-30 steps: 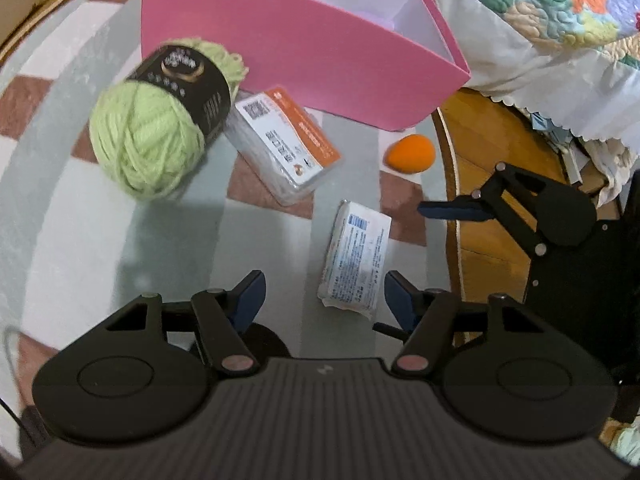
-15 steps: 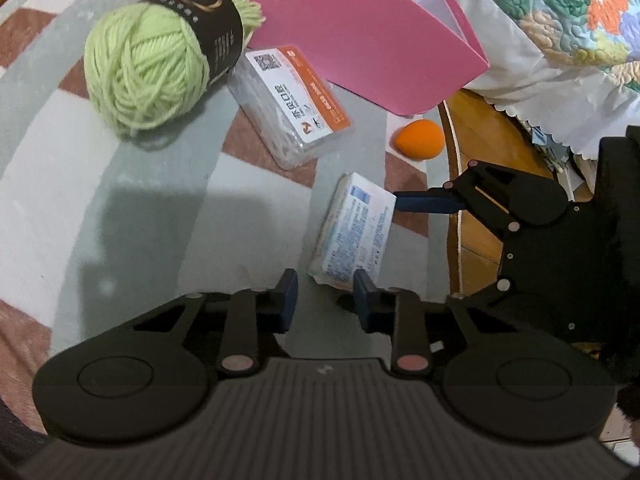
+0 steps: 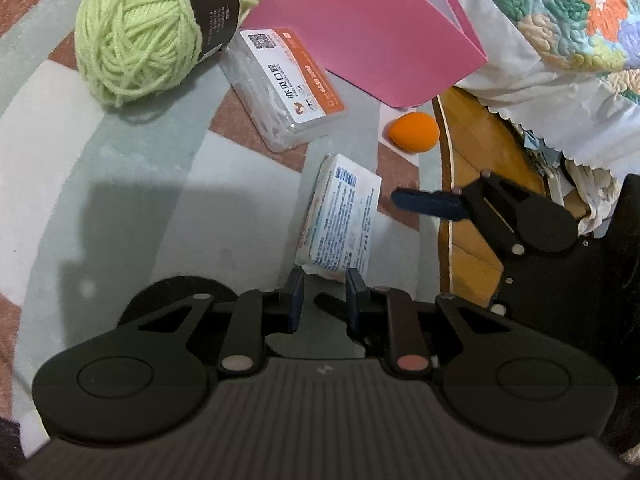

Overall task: Organize objects
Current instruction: 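Lower the left tool onto the white wipe packet and close it, then lift the white wipe packet with the left tool toward the pink box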

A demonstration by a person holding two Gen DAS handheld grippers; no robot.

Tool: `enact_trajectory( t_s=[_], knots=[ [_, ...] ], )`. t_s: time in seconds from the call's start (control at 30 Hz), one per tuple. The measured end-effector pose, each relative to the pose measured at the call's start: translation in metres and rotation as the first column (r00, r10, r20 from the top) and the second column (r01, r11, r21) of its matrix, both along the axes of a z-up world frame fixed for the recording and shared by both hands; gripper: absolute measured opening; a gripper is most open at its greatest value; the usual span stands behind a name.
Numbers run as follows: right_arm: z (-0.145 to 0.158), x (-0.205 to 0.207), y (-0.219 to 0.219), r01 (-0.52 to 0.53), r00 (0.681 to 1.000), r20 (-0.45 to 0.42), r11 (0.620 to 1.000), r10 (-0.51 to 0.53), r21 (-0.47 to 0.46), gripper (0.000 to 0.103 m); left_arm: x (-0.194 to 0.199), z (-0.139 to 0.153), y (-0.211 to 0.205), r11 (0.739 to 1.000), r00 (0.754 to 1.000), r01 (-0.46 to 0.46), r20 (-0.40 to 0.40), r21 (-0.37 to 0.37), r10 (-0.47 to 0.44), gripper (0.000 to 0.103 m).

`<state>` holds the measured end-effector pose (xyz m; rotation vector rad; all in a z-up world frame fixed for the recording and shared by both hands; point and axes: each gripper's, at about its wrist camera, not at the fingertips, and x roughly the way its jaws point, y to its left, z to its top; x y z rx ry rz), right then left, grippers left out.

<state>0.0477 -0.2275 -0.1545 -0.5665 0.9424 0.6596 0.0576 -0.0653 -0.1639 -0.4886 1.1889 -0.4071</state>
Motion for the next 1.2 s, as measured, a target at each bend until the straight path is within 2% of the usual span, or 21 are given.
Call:
enact_trajectory(
  t_s=[0.13, 0.23, 0.3, 0.33, 0.47, 0.6, 0.73, 0.9, 1.03, 1.2],
  knots=[
    [-0.004, 0.012, 0.004, -0.073, 0.997, 0.021, 0.996, 0.074, -0.043, 0.102, 0.002, -0.003, -0.002, 1.000, 1.000, -0.019, -0.019, -0.020, 0.019, 0.020],
    [-0.005, 0.029, 0.000, -0.102, 0.993, -0.063, 0.995, 0.102, -0.004, 0.103, 0.003, -0.004, -0.002, 1.000, 1.000, -0.016, -0.008, -0.023, 0.016, 0.021],
    [-0.007, 0.040, -0.006, -0.049, 0.988, -0.143, 0.998, 0.054, 0.039, 0.102, 0.006, -0.005, 0.000, 0.999, 0.999, -0.030, -0.019, -0.035, 0.029, 0.021],
    [-0.008, 0.041, -0.008, -0.028, 0.987, -0.158, 0.998, 0.036, 0.052, 0.102, 0.006, -0.006, 0.001, 0.999, 0.999, -0.033, -0.023, -0.039, 0.032, 0.021],
    [-0.004, 0.024, -0.007, -0.048, 0.994, -0.099, 0.996, 0.054, 0.069, 0.093, 0.006, -0.007, 0.001, 0.998, 0.999, -0.039, -0.027, -0.046, 0.038, 0.020],
    [-0.001, 0.012, -0.004, -0.011, 0.998, -0.068, 0.997, 0.016, 0.074, 0.093, 0.006, -0.008, 0.006, 0.996, 0.997, -0.067, -0.042, -0.062, 0.065, 0.021],
    [0.006, 0.005, -0.009, 0.045, 0.992, -0.120, 0.990, -0.029, 0.136, 0.093, 0.007, -0.002, 0.019, 0.993, 0.994, -0.110, -0.015, -0.046, 0.110, 0.021],
    [0.013, -0.003, -0.014, 0.079, 0.986, -0.163, 0.970, -0.042, 0.228, 0.092, 0.011, 0.002, 0.027, 0.995, 0.995, -0.103, 0.014, 0.012, 0.103, 0.020],
    [0.005, -0.001, -0.015, 0.116, 0.985, -0.151, 0.969, -0.084, 0.217, 0.092, 0.008, 0.004, 0.021, 0.997, 0.997, -0.075, 0.021, 0.024, 0.075, 0.021],
    [-0.006, 0.006, -0.014, 0.125, 0.988, -0.118, 0.968, -0.101, 0.216, 0.090, 0.008, -0.003, 0.019, 0.996, 0.996, -0.092, 0.001, -0.007, 0.092, 0.024]
  ],
)
